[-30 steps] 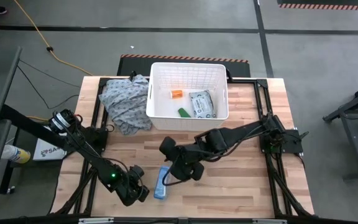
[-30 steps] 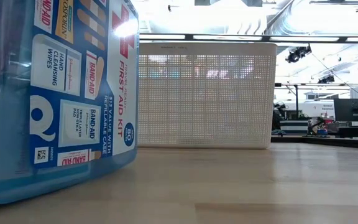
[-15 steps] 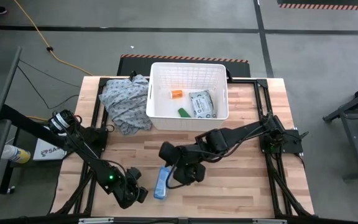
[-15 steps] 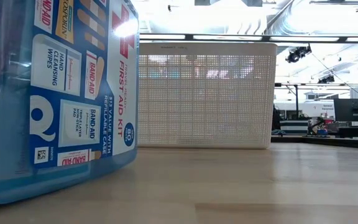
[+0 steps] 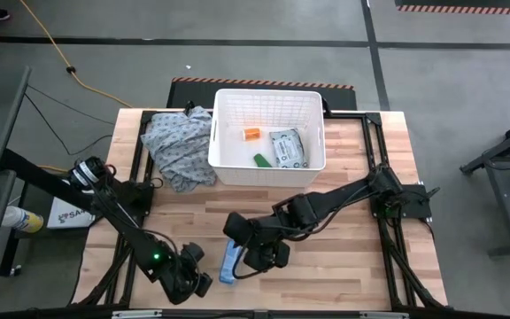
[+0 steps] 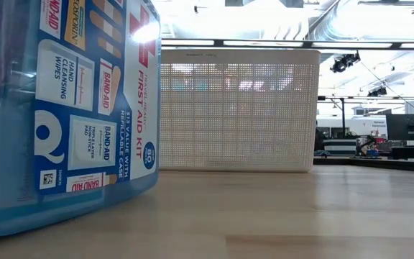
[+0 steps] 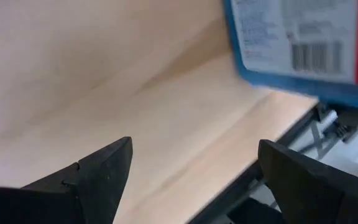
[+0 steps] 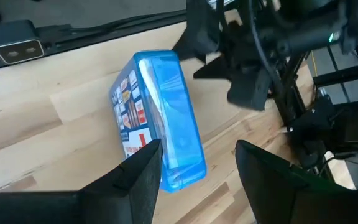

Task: Pick & place medical supplies in basket/bin
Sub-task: Put the blue first aid kit into the white bin

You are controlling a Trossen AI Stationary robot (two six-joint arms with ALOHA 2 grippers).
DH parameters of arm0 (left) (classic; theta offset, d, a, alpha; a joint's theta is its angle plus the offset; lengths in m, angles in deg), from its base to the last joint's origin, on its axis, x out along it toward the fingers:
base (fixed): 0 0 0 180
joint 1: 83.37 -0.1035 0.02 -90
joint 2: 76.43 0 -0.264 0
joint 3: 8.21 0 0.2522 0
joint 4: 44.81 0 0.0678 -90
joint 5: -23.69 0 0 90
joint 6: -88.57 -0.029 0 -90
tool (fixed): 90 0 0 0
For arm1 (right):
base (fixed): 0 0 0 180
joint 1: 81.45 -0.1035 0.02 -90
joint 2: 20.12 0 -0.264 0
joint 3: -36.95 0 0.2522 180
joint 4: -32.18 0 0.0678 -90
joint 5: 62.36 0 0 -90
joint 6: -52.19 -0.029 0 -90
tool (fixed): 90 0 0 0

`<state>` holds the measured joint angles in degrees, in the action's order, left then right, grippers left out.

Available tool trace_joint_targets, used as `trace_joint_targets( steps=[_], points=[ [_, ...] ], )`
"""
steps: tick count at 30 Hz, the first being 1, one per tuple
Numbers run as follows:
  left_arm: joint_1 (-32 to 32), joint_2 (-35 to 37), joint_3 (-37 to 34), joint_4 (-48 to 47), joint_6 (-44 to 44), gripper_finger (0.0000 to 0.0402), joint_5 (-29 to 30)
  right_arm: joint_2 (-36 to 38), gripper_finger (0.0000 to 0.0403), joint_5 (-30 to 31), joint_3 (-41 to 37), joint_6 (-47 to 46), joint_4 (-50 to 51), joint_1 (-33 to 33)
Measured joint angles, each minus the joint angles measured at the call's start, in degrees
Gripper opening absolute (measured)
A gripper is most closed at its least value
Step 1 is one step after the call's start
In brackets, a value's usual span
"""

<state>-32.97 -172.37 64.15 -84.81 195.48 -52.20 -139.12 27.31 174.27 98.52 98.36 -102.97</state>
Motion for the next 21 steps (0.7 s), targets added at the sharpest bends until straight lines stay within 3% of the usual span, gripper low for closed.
trace_joint_targets(
  steps=[5, 10, 17, 21],
  points=[
    [2.32, 0.00, 5.36, -7.77, 1.32, 0.0381, -0.11, -0.05, 0.0197, 0.14, 0.00, -1.40, -0.02, -0.02],
    [4.66, 0.00, 15.39, -21.09, 4.27, 0.0381, 1.88, -0.05, 0.0197, 0.38, 0.00, -1.55, 0.09, -0.04],
    [4.70, 0.02, 32.17, -37.88, 3.77, 0.0381, 8.01, -0.05, 0.0197, 2.93, 0.00, -5.42, 3.65, -0.04],
    [3.99, 0.11, 39.43, -42.21, 0.33, 0.0381, 11.75, -0.05, 0.0197, 5.67, 0.00, -7.41, 7.26, -0.28]
  ],
)
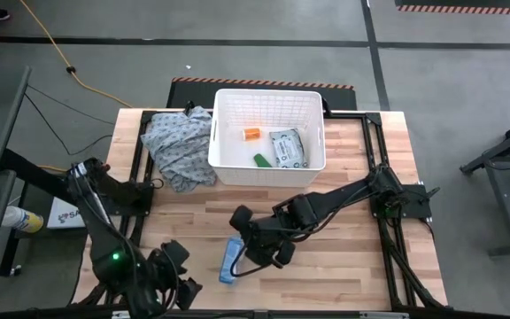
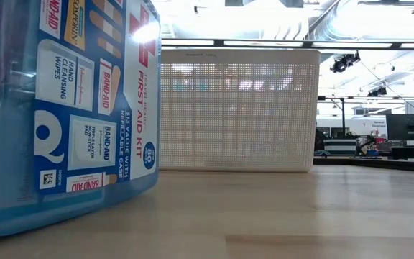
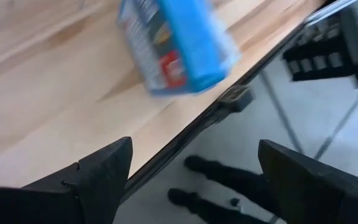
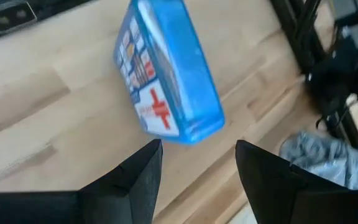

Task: Pick & place medical supplies in basket/bin
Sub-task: Put the blue first aid kit into the white bin

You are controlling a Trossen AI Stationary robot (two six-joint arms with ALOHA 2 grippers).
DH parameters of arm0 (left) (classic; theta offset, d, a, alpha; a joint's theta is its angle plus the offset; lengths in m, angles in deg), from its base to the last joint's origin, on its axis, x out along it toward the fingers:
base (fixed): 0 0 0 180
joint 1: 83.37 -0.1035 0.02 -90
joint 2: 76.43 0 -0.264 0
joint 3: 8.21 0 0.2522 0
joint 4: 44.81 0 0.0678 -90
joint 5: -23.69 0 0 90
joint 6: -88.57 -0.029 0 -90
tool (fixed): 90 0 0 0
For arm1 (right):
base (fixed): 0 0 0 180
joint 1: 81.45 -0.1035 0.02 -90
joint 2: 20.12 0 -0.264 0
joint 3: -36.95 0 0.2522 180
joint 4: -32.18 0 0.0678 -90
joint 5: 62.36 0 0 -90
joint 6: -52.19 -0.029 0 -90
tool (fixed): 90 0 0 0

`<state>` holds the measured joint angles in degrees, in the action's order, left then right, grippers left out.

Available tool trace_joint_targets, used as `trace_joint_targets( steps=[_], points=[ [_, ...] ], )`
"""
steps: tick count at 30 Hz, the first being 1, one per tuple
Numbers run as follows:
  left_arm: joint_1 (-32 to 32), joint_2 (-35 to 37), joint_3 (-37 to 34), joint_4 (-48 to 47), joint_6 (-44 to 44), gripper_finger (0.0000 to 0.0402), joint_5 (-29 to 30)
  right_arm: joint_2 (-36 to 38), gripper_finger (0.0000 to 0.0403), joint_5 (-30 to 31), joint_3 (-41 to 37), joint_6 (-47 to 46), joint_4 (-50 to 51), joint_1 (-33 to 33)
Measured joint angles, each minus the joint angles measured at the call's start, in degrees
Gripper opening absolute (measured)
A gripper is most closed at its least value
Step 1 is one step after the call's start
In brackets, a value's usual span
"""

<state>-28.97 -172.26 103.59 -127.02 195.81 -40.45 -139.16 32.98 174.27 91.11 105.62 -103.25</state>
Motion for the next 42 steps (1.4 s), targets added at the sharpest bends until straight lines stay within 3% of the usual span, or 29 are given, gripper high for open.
trace_joint_targets(
  steps=[5, 17, 23, 27, 33, 42],
  points=[
    [-1.94, 0.02, 5.49, -0.96, -4.99, 0.0381, 3.29, 0.00, 0.0197, 1.51, 0.00, -3.39, 4.30, 0.00],
    [-9.50, -0.02, 5.93, 2.79, -9.81, 0.0381, 0.09, 0.00, 0.0197, 3.47, 0.00, -14.46, 20.22, 0.54],
    [-9.42, -0.04, 5.78, 3.01, -7.72, 0.0381, 1.10, 0.02, 0.0197, 0.35, 0.00, -21.47, 30.15, 2.48],
    [-9.40, -0.11, 4.62, 4.16, -6.37, 0.0381, 2.04, 0.96, 0.0197, -3.61, -1.47, -25.48, 30.20, 3.55],
    [-9.44, -1.91, 4.09, 4.64, -4.67, 0.0381, 2.07, 4.42, 0.0197, -4.13, -10.21, -27.43, 30.30, 3.85],
    [-10.41, -4.47, 4.09, 4.41, -1.92, 0.0381, 2.02, 13.59, 0.0197, -3.81, -29.74, -36.04, 28.98, 3.82]
  ],
)
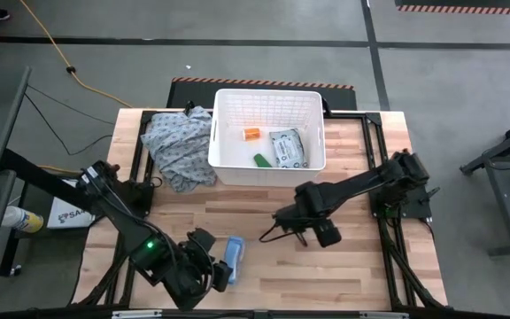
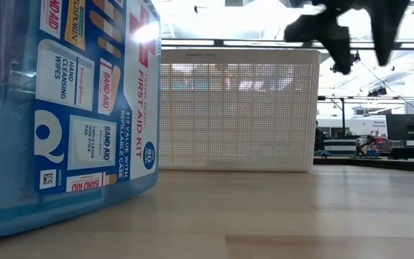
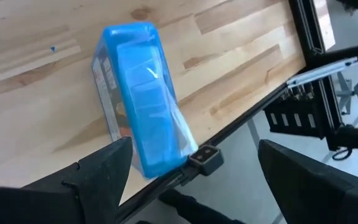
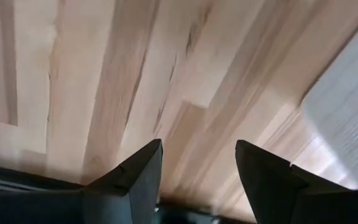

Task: Pick & place medical supplies in basket/bin
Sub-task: Put the blue first aid kit into the white bin

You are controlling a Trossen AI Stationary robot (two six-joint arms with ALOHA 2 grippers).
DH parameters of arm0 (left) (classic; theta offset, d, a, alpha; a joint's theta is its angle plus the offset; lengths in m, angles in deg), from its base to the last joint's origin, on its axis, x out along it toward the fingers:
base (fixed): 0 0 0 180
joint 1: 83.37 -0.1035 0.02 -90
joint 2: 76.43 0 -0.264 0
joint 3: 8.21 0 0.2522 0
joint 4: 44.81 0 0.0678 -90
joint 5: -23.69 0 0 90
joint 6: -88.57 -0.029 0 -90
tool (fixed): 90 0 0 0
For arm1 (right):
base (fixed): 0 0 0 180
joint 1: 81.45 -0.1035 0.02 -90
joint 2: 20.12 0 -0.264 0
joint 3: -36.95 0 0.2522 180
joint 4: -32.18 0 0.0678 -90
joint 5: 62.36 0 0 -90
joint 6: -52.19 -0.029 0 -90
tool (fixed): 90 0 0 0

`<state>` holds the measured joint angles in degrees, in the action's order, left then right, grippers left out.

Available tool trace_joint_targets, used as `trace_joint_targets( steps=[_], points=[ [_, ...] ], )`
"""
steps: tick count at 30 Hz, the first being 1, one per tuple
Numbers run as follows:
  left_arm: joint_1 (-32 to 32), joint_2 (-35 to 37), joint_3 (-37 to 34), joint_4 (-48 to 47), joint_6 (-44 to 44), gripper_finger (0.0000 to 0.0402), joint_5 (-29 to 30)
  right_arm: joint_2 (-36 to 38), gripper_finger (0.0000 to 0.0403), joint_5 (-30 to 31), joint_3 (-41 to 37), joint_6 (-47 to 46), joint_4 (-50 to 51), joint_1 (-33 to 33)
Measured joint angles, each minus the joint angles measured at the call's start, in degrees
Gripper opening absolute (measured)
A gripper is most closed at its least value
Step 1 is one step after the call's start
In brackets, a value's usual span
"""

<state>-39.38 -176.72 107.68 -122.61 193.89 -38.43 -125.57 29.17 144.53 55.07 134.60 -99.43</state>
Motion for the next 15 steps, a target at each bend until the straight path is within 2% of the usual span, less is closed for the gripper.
trace_joint_targets(
  steps=[7, 15],
  points=[
    [-2.76, -0.01, 0.00, 0.44, -0.13, 0.0381, -1.45, 9.55, 0.0197, -2.06, -13.17, -8.77, -7.36, -0.07],
    [-6.26, -1.08, -0.04, -0.82, -2.08, 0.0381, -7.00, 20.26, 0.0197, -5.34, -21.95, -16.90, -17.53, -0.07]
  ],
)
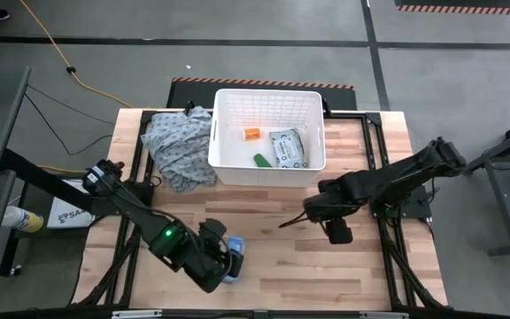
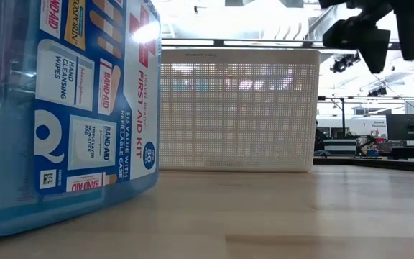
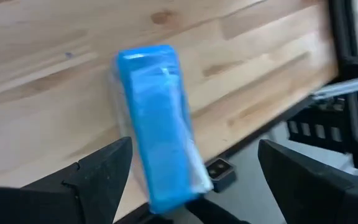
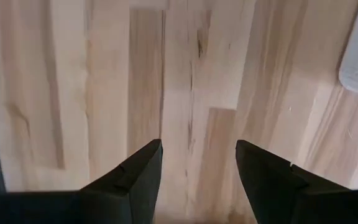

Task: Pick & place medical supplies in basket/bin
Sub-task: Put the blue first aid kit into the white bin

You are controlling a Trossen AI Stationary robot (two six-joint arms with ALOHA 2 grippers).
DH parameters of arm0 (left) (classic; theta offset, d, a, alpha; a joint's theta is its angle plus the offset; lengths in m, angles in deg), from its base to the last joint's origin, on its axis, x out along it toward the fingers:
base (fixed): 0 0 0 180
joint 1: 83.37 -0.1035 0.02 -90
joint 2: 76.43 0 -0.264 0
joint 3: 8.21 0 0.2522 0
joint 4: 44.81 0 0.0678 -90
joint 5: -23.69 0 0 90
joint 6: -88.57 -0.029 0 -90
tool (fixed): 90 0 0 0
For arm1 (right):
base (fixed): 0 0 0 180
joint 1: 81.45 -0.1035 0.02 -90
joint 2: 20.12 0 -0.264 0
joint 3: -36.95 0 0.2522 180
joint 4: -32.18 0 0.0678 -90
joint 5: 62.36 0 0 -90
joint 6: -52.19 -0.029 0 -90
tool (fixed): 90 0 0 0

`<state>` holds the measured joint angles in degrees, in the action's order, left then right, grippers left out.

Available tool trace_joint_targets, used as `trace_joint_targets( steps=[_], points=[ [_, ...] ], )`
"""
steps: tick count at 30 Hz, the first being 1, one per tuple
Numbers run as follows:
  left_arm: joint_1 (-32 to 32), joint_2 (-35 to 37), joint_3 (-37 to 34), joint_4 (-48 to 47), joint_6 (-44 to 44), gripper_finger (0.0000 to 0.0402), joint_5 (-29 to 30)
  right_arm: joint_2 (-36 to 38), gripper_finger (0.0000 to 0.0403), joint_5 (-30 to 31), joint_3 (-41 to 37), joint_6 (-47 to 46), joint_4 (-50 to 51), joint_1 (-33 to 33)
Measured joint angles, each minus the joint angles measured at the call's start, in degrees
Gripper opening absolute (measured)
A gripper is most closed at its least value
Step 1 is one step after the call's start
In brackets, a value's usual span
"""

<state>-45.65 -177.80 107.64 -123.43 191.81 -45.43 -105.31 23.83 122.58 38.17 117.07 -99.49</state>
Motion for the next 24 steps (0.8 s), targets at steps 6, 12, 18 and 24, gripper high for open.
trace_joint_targets(
  steps=[6, 12, 18, 24],
  points=[
    [-1.99, -2.72, 0.00, -0.88, 0.06, 0.0381, -5.23, 5.54, 0.0197, -0.88, -2.20, -3.10, -5.87, 0.00],
    [-3.15, -5.26, 0.02, -1.11, 0.09, 0.0381, -7.26, 7.70, 0.0193, -1.03, -2.32, -3.56, -9.75, 0.00],
    [-3.62, -6.37, 0.02, -1.32, 0.09, 0.0381, -7.97, 7.72, 0.0193, -0.98, -2.32, -3.45, -11.84, 0.00],
    [-4.05, -6.88, 0.04, -2.06, -0.08, 0.0381, -8.33, 7.72, 0.0193, -0.89, -2.32, -2.58, -14.32, 0.00]
  ],
)
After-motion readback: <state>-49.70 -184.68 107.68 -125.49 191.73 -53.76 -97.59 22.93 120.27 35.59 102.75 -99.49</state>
